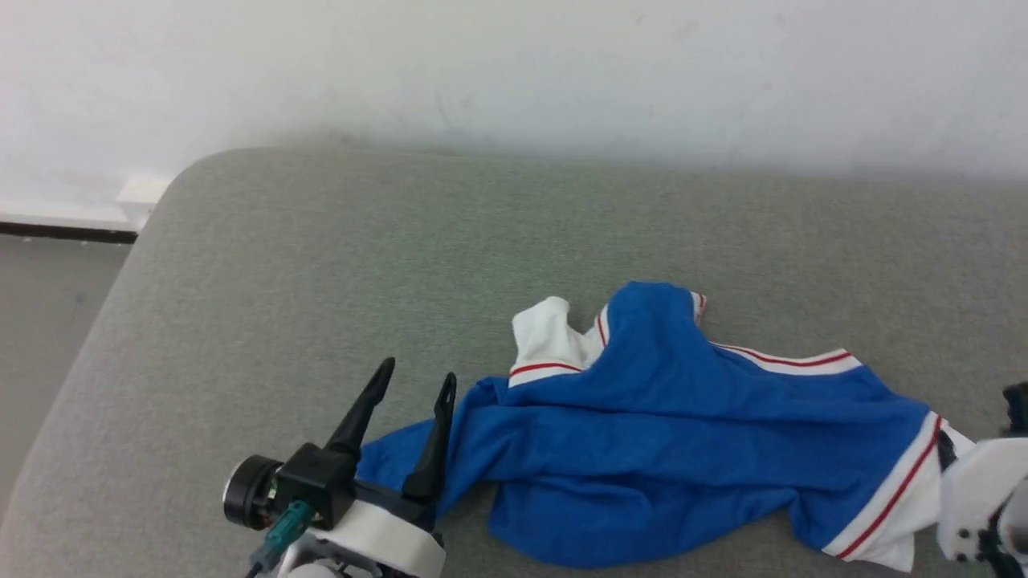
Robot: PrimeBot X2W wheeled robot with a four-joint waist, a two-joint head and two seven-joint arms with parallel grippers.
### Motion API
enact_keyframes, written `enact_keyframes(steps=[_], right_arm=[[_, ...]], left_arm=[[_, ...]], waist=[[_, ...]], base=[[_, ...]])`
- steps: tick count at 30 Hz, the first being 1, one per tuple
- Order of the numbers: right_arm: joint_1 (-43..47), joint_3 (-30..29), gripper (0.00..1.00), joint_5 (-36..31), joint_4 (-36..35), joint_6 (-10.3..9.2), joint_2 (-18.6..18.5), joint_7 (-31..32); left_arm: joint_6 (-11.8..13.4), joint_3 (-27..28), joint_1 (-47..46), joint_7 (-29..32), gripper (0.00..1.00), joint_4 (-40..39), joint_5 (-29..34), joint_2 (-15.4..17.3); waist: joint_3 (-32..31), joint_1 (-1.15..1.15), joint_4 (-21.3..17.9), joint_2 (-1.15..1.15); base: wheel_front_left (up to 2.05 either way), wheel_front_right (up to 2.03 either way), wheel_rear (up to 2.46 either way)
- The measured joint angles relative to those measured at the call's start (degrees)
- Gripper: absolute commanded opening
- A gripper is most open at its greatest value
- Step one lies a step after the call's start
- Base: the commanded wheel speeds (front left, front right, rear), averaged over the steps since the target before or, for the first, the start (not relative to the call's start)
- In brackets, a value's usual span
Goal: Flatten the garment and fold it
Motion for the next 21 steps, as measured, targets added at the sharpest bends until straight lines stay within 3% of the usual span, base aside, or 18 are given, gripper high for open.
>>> enact_keyframes(steps=[5,9,14,21], right_arm=[[0.05,1.08,1.0,1.85,-6.32,0.01,5.39,-10.78],[1.51,1.19,1.0,3.0,-9.58,0.0,7.14,-16.48],[2.63,2.35,1.0,3.5,-10.71,0.0,8.25,-19.92],[2.46,2.27,1.0,3.53,-10.33,0.0,8.62,-21.15]], left_arm=[[-0.63,-1.74,-5.08,4.5,1.0,7.54,-1.33,0.18],[-0.71,-2.45,-11.87,15.03,1.0,12.54,-3.96,0.12],[-1.03,-2.33,-18.85,29.15,1.0,19.51,-7.06,0.04],[0.52,-2.14,-26.41,35.34,1.0,26.95,-7.31,0.1]], waist=[[0.71,0.0,-3.51,0.0],[1.84,0.0,-6.22,0.0],[3.8,0.01,-9.27,0.0],[7.52,0.01,-12.03,0.0]], base=[[0.0,0.0,0.0],[0.0,0.0,0.0],[0.0,0.0,0.0],[0.0,0.0,0.0]])
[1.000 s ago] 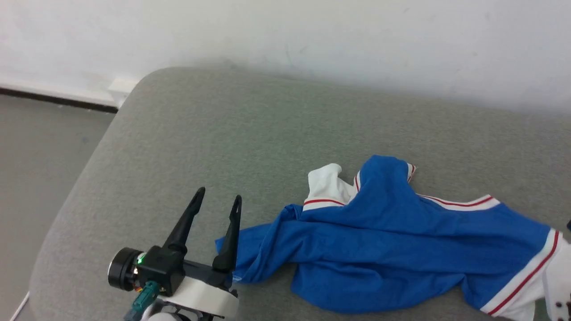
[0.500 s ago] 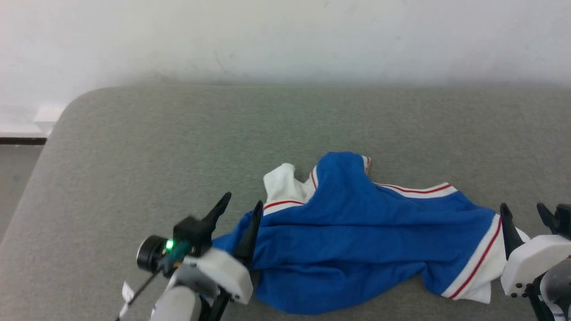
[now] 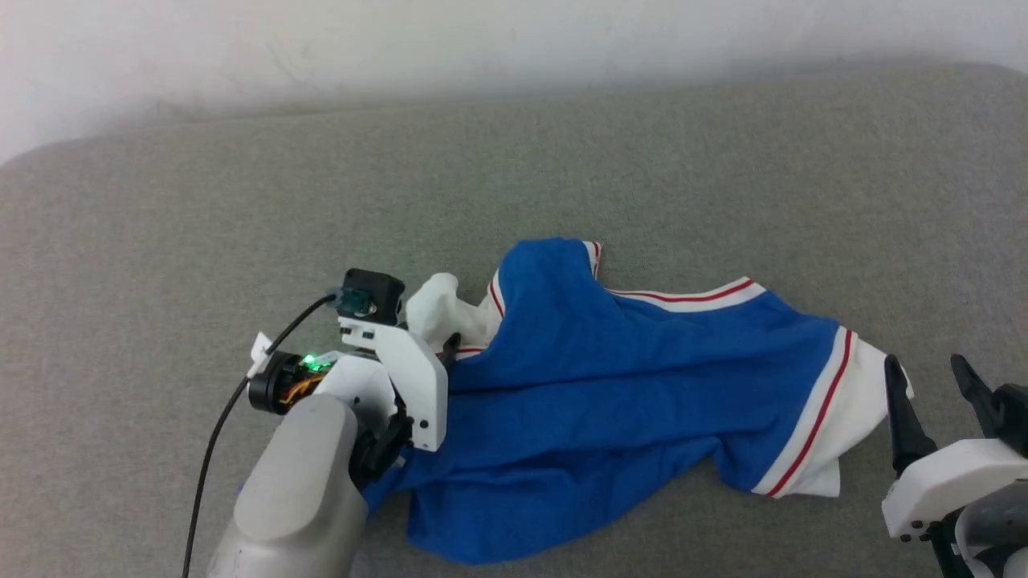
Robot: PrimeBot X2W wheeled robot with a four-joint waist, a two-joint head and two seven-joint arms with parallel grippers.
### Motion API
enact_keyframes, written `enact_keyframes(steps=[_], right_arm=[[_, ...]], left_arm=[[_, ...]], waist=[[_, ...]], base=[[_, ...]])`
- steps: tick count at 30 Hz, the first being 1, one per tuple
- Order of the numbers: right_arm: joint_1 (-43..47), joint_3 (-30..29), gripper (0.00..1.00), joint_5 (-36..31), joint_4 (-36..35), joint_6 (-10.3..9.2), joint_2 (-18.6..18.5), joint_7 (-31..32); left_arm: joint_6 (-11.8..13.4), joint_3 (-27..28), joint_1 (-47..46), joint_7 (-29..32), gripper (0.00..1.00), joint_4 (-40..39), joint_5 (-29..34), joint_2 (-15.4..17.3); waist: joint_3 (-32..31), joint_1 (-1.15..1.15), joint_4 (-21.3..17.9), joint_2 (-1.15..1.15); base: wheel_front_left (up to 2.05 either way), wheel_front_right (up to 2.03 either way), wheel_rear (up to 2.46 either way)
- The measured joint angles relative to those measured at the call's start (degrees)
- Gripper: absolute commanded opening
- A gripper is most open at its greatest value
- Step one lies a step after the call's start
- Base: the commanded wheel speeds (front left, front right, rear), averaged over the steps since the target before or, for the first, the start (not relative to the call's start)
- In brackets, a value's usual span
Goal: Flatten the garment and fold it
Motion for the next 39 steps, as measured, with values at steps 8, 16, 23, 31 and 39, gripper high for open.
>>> enact_keyframes(steps=[8,16,23,31,39], right_arm=[[-0.56,0.03,1.0,-0.02,0.37,0.0,0.14,-0.25],[-0.83,1.02,1.0,-0.08,0.31,0.0,0.0,-0.48],[0.19,2.47,1.0,0.01,0.67,0.0,-0.08,0.62],[0.87,4.2,1.0,0.32,1.93,0.0,-0.26,1.56],[1.28,5.33,1.0,0.67,2.37,0.0,-3.22,3.48]], left_arm=[[0.04,-0.94,-4.42,3.61,0.0,5.08,0.6,0.8],[2.11,5.13,-4.33,-9.98,0.0,3.31,-2.99,2.32],[6.95,13.08,2.71,-19.69,0.0,0.96,-6.45,5.31],[11.67,17.41,10.95,-20.4,1.0,5.38,-9.95,3.72],[8.91,16.19,13.71,-30.95,1.0,-0.12,-8.98,3.24]], waist=[[2.46,0.0,-1.23,0.0],[1.56,-0.01,0.72,0.0],[-1.11,-0.01,4.63,0.0],[-2.81,-0.01,7.68,0.0],[-4.77,-0.02,9.6,-0.01]], base=[[0.0,0.0,0.0],[0.0,0.0,0.0],[0.0,0.0,0.0],[0.0,0.0,0.0],[0.0,0.0,0.0]])
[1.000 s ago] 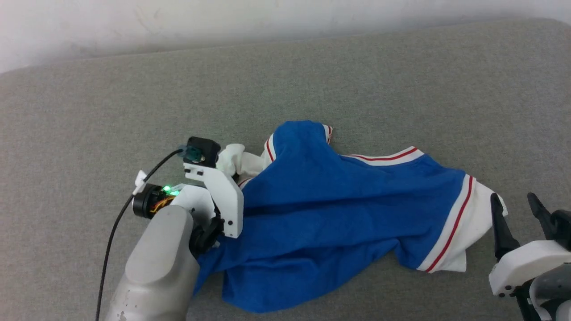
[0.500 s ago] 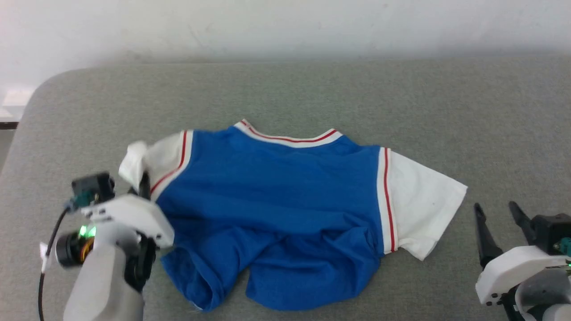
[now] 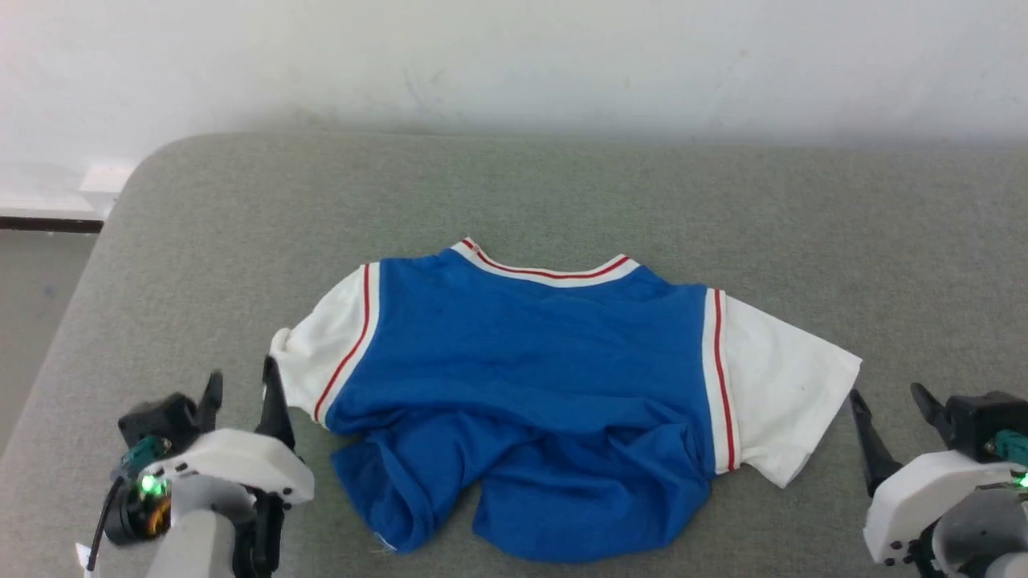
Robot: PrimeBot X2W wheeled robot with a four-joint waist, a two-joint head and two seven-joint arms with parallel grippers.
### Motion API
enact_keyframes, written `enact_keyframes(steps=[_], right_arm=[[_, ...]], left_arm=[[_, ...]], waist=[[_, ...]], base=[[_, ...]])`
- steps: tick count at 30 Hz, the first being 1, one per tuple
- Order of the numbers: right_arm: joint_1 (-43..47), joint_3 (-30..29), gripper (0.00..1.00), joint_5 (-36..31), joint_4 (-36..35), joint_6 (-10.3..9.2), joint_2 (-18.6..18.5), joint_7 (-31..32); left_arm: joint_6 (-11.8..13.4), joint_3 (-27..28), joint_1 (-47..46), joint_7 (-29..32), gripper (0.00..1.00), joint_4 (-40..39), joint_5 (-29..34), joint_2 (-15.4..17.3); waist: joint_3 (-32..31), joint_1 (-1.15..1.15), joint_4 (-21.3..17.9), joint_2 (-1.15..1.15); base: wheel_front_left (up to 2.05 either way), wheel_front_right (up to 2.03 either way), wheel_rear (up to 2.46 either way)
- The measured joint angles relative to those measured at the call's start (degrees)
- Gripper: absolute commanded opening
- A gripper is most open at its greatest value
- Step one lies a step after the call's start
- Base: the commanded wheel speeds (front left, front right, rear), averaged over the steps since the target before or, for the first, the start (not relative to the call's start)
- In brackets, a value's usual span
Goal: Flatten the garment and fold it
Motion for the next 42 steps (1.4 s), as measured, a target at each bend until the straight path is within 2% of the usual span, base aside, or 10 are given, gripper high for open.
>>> enact_keyframes(steps=[1,6,11,16,25,26,27,34,40,42], right_arm=[[-0.31,0.09,1.0,0.3,0.26,0.0,-0.98,1.03],[-4.47,1.14,1.0,2.68,4.64,0.0,-6.62,11.22],[-10.45,2.02,1.0,5.41,10.94,0.0,-10.04,18.94],[-14.86,1.26,1.0,3.6,18.4,0.0,-11.78,19.61],[-18.61,-1.83,1.0,0.59,29.21,0.0,-10.78,18.04],[-18.76,-1.65,0.32,0.74,29.75,-0.03,-10.74,17.95],[-18.87,-1.53,0.0,0.98,30.15,-0.07,-10.83,17.61],[-17.75,-3.89,0.0,1.43,29.56,0.01,-11.22,14.48],[-12.27,-7.73,0.0,1.27,23.71,0.01,-11.31,15.04],[-10.55,-8.37,0.0,1.36,20.94,0.0,-11.2,15.89]], left_arm=[[-0.78,-0.93,0.05,-1.62,1.0,-1.8,1.51,0.79],[-1.31,-3.87,1.16,-4.34,1.0,-14.03,9.49,4.0],[-1.93,-4.92,5.14,-4.41,1.0,-26.92,14.55,3.46],[-2.49,-6.33,8.86,-4.39,1.0,-32.62,17.44,1.83],[-3.21,-6.71,10.17,-4.39,1.0,-34.54,18.14,-0.92],[-3.48,-6.65,10.19,-4.39,1.0,-34.5,18.14,-0.97],[-3.52,-6.53,10.19,-4.39,1.0,-34.38,18.14,-1.03],[-4.94,-5.53,10.07,-4.41,1.0,-31.88,18.0,-1.01],[-6.47,-4.44,8.01,-4.16,1.0,-27.22,17.1,0.82],[-7.09,-4.46,5.83,-2.35,1.0,-25.94,16.38,1.57]], waist=[[-0.24,0.0,0.32,0.0],[-1.22,0.0,2.11,0.0],[-1.2,0.01,4.25,0.0],[-0.49,0.01,6.62,0.0],[1.67,0.01,10.41,0.0],[1.91,0.01,10.61,0.0],[2.12,0.01,10.74,0.0],[2.07,0.01,9.44,0.0],[1.25,0.01,6.32,0.01],[1.05,0.01,5.15,0.0]], base=[[0.0,0.0,0.0],[0.0,0.0,0.0],[0.0,0.0,0.0],[0.0,0.0,0.0],[0.0,0.0,0.0],[0.0,0.0,0.0],[0.0,0.0,0.0],[0.0,0.0,0.0],[0.0,0.0,0.0],[0.0,0.0,0.0]])
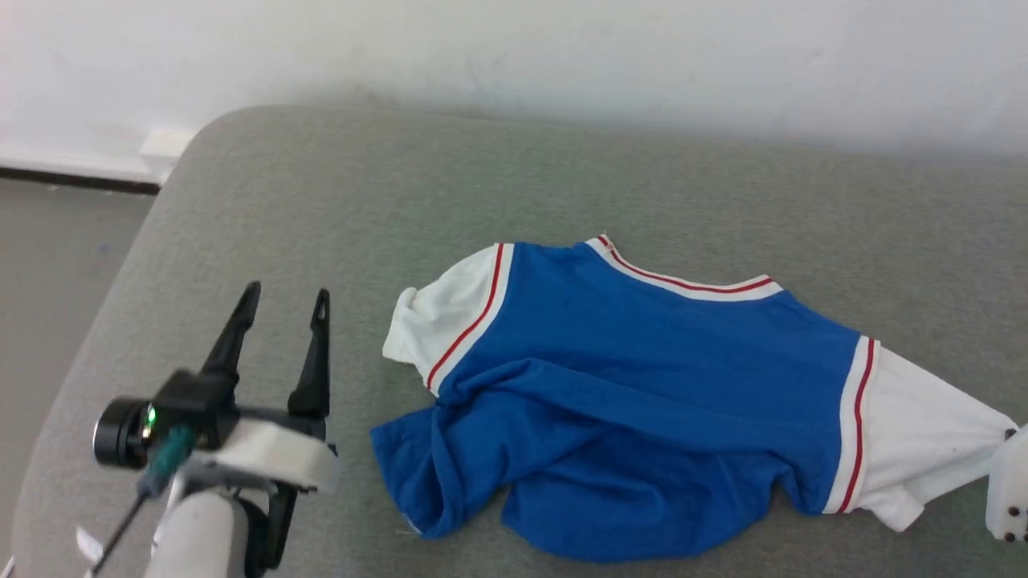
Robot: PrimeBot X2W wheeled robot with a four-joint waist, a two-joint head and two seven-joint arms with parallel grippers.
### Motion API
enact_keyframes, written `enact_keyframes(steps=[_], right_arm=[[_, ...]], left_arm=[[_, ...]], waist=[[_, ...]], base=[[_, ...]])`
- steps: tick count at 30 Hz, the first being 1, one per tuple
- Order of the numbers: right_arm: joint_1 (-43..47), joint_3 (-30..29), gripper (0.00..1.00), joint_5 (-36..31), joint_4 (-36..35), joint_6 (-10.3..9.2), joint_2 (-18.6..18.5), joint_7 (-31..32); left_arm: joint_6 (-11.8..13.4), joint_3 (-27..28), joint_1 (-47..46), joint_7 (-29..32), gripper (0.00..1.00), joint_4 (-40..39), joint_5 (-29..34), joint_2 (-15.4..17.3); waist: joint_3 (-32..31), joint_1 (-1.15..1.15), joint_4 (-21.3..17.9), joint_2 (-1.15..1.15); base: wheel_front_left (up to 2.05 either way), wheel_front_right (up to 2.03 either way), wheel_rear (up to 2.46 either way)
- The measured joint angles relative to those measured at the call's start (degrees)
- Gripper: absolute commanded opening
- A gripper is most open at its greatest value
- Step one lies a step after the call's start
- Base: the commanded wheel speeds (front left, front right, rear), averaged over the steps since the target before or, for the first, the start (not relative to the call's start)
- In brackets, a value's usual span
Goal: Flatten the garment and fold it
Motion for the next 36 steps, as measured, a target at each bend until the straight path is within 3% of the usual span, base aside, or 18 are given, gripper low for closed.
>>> enact_keyframes(steps=[3,6,12,18,23,27,36], right_arm=[[1.46,0.2,0.0,0.73,-3.91,0.0,0.78,1.47],[1.54,0.99,0.0,1.07,-7.08,0.0,1.09,2.49],[0.45,3.02,0.0,1.63,-10.4,0.0,1.59,3.88],[-2.88,5.76,0.0,2.09,-12.17,0.0,1.6,4.45],[-4.91,7.5,0.0,2.49,-12.9,0.0,1.46,4.44],[-5.64,8.36,0.0,2.59,-13.19,0.0,1.2,4.38],[-5.97,8.73,0.0,3.08,-13.52,0.0,0.69,4.38]], left_arm=[[-2.0,-1.99,-4.16,6.99,1.0,2.82,-0.58,2.42],[-3.34,-5.44,-10.05,17.72,1.0,7.12,-4.58,4.87],[-3.68,-19.08,-24.04,39.44,1.0,14.7,-18.47,11.74],[-3.8,-28.93,-34.74,52.44,1.0,20.35,-27.75,17.56],[-3.85,-35.54,-39.32,56.38,1.0,23.54,-30.95,20.24],[-3.9,-40.2,-41.91,55.26,1.0,25.38,-31.62,22.37],[-3.91,-46.37,-44.93,53.06,1.0,28.93,-37.86,23.38]], waist=[[-0.11,0.0,-1.81,0.0],[0.18,0.0,-3.54,0.0],[2.4,0.01,-6.17,0.0],[5.59,0.01,-8.42,0.0],[8.14,0.01,-10.22,0.01],[9.92,0.01,-11.38,0.01],[12.74,0.0,-12.91,0.01]], base=[[0.0,0.0,0.0],[0.0,0.0,0.0],[0.0,0.0,0.0],[0.0,0.0,0.0],[0.0,0.0,0.0],[0.0,0.0,0.0],[0.0,0.0,0.0]])
